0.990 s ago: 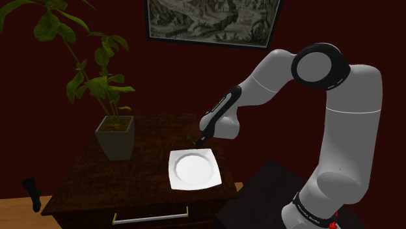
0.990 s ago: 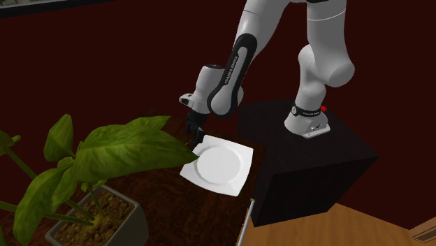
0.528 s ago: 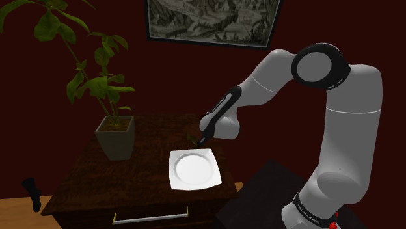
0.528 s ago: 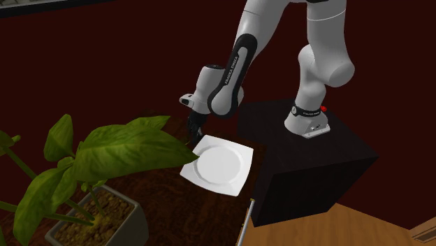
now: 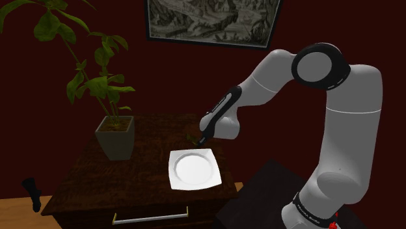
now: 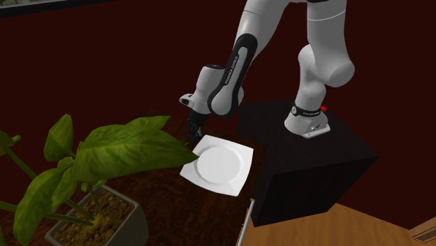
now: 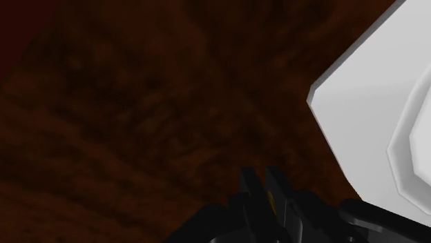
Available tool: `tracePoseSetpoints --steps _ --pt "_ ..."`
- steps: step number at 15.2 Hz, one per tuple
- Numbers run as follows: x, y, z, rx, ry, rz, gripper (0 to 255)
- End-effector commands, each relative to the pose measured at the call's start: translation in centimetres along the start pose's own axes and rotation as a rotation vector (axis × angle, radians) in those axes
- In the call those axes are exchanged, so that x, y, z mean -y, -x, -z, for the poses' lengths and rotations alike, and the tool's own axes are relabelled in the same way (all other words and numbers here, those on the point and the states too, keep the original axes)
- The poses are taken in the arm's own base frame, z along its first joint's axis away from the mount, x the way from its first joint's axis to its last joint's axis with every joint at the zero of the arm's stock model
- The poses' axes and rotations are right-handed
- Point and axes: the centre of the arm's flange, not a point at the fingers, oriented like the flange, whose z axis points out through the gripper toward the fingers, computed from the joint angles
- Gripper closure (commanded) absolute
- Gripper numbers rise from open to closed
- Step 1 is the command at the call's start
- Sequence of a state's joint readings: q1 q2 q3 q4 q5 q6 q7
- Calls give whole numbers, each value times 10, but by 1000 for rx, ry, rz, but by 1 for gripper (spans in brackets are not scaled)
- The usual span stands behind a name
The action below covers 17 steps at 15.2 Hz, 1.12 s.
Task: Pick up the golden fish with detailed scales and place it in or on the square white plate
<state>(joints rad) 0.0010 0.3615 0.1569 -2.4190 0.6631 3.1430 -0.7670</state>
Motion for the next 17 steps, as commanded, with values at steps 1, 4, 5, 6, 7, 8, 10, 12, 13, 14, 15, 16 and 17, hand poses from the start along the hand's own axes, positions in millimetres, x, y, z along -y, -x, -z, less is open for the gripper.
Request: tracePoseSetpoints --steps 1,4,5,6,7,8,10,12,13,14,15,16,17 --pt "0 -1 3 2 -1 0 255" --pt "0 -7 18 2 -1 0 255" --pt "0 -9 23 2 -1 0 255" --pt "0 -11 28 2 -1 0 255" --pt "1 -13 33 2 -1 0 255" --pt "1 -15 38 2 -1 0 255" --pt "1 -18 48 2 -1 0 255" --pt "1 -22 58 2 -1 0 255" --pt "1 -24 63 2 -1 0 255" --pt "1 -26 67 2 -1 0 255" --pt "1 -28 72 2 -1 0 255" --pt "1 -30 77 2 -1 0 255" --pt "1 -32 82 2 -1 0 255"
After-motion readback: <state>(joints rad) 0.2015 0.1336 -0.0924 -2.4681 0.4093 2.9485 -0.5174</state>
